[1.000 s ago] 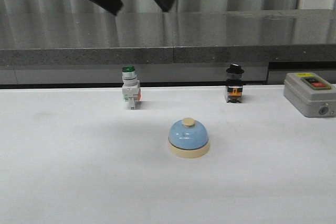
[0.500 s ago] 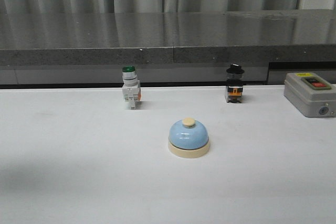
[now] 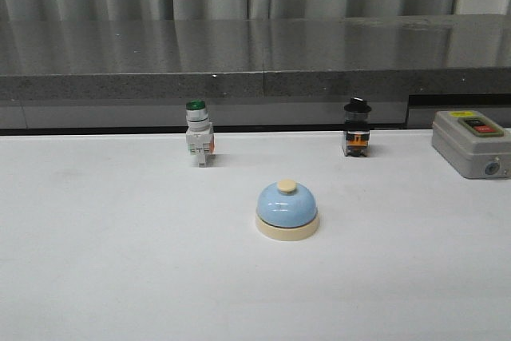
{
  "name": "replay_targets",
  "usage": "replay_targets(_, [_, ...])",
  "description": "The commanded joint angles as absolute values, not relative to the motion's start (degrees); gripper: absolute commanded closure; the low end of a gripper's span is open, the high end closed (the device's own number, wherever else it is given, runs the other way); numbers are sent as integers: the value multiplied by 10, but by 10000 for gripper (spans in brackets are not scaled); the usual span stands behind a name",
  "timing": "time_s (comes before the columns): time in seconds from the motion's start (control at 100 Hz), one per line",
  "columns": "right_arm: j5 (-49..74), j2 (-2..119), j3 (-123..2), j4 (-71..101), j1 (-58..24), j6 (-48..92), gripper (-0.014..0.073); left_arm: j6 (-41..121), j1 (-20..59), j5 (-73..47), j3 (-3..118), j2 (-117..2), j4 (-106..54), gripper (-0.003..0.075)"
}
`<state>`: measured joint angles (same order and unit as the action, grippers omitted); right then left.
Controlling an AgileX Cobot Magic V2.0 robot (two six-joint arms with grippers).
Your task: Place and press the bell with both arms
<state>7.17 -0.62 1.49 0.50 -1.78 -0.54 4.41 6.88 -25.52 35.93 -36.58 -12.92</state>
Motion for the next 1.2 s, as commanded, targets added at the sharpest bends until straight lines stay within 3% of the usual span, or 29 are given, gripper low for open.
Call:
replay_targets(0.0, [23, -17, 7, 4, -15, 0, 654, 38, 67, -217, 370, -339, -135, 304])
replay_targets(0.27, [23, -17, 7, 4, -15, 0, 654, 38, 67, -199, 370, -325, -134, 741])
replay_targets(1.06, [23, -17, 7, 4, -15, 0, 654, 38, 67, -189, 370, -325, -134, 741])
replay_targets(1.19, [23, -17, 7, 4, -15, 0, 654, 38, 67, -134, 354, -325, -120, 741])
